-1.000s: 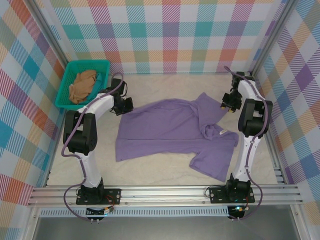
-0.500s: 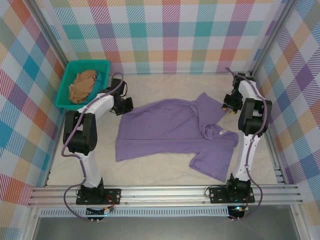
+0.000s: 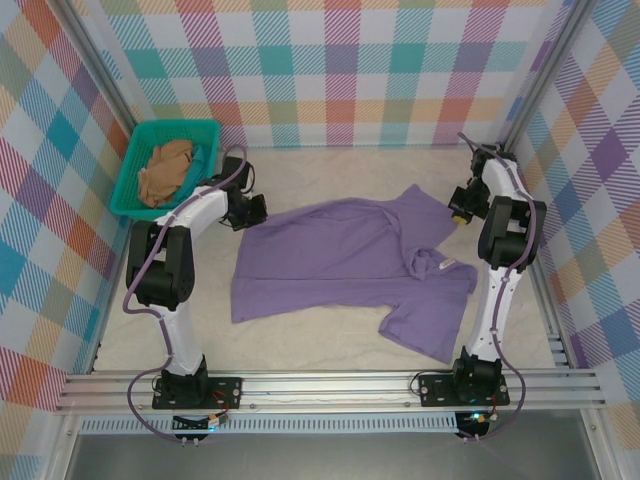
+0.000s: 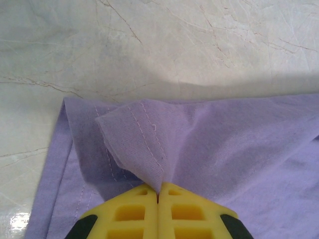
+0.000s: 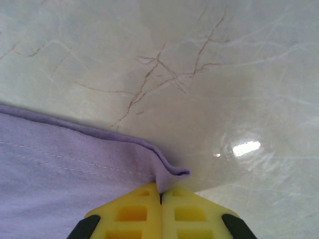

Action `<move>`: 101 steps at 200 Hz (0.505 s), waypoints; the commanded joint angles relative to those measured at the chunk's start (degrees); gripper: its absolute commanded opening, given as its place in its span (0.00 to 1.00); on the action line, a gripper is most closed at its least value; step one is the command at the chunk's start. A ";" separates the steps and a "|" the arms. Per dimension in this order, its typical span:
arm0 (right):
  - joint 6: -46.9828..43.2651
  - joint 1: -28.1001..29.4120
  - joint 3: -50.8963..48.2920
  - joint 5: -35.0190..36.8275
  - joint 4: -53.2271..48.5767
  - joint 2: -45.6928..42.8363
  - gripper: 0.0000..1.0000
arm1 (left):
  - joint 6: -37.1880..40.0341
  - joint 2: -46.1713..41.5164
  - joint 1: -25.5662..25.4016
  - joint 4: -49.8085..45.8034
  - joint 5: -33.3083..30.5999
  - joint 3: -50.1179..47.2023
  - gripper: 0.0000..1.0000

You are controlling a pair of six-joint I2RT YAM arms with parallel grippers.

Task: Fold and stack the t-shirts

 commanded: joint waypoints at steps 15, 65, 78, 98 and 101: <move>-1.18 0.75 -6.03 -6.97 6.04 -8.93 0.00 | -0.19 -7.53 -0.45 -0.96 1.20 2.63 0.00; -0.57 2.83 -17.94 -9.44 8.75 -36.13 0.00 | 1.39 -19.08 -0.44 -10.55 -1.82 12.22 0.00; -0.77 4.17 -19.20 -8.86 8.16 -43.33 0.00 | 1.84 -22.41 -0.44 -12.71 -2.38 14.14 0.00; -0.89 5.07 -18.34 -9.35 6.33 -53.07 0.00 | 2.70 -27.43 -0.44 -15.79 -2.62 16.68 0.00; -0.91 5.12 -17.91 -9.58 5.98 -54.46 0.00 | 2.88 -28.14 -0.44 -16.16 -2.68 16.99 0.00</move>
